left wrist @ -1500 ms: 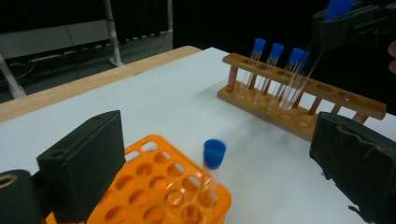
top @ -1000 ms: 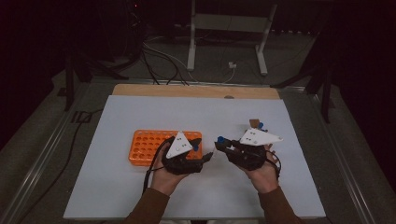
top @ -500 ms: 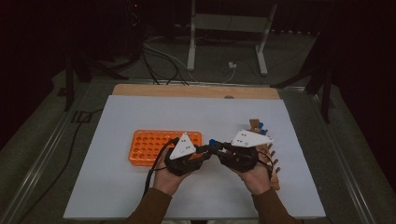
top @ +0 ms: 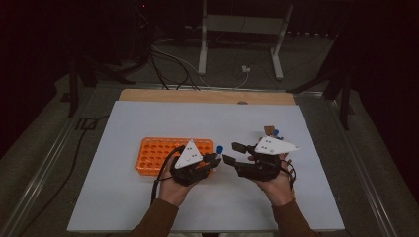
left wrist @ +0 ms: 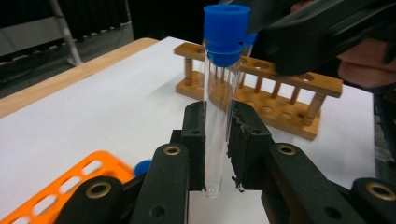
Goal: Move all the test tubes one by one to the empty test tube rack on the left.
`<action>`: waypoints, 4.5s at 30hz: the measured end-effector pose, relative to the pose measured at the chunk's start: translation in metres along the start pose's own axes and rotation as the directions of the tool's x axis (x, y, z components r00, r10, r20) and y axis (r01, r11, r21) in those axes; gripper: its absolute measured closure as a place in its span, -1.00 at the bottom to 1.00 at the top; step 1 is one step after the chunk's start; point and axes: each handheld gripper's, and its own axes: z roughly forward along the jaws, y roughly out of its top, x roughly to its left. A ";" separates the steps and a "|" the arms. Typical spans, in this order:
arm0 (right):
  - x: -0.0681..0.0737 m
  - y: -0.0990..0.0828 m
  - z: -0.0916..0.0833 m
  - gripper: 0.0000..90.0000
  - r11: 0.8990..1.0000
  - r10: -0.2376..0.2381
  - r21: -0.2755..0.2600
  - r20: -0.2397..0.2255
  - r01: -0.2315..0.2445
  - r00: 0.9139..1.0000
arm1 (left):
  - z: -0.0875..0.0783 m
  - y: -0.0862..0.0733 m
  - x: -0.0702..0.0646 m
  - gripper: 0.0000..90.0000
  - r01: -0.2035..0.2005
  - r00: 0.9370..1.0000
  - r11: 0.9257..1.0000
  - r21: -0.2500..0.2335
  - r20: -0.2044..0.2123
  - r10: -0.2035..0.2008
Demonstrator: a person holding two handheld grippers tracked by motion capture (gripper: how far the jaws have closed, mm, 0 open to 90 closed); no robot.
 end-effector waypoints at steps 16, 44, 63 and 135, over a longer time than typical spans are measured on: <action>-0.028 -0.016 -0.037 -1.00 0.999 0.041 -0.030 0.168 -0.036 0.985 | -0.022 -0.020 0.022 0.73 0.046 0.996 0.999 -0.019 -0.076 -0.048; -0.047 -0.035 -0.066 -1.00 0.994 0.091 -0.075 0.218 -0.077 0.972 | 0.009 -0.057 0.031 0.73 0.067 0.991 0.990 0.123 -0.127 -0.051; -0.049 -0.038 -0.066 -1.00 0.996 0.076 -0.058 0.252 -0.063 0.965 | 0.016 -0.063 0.028 0.74 0.059 0.990 0.983 0.171 -0.136 -0.035; -0.103 -0.078 -0.046 0.71 0.984 0.031 0.148 0.417 -0.101 0.908 | -0.072 -0.066 0.057 -0.95 0.211 0.907 0.977 -0.039 -0.366 -0.210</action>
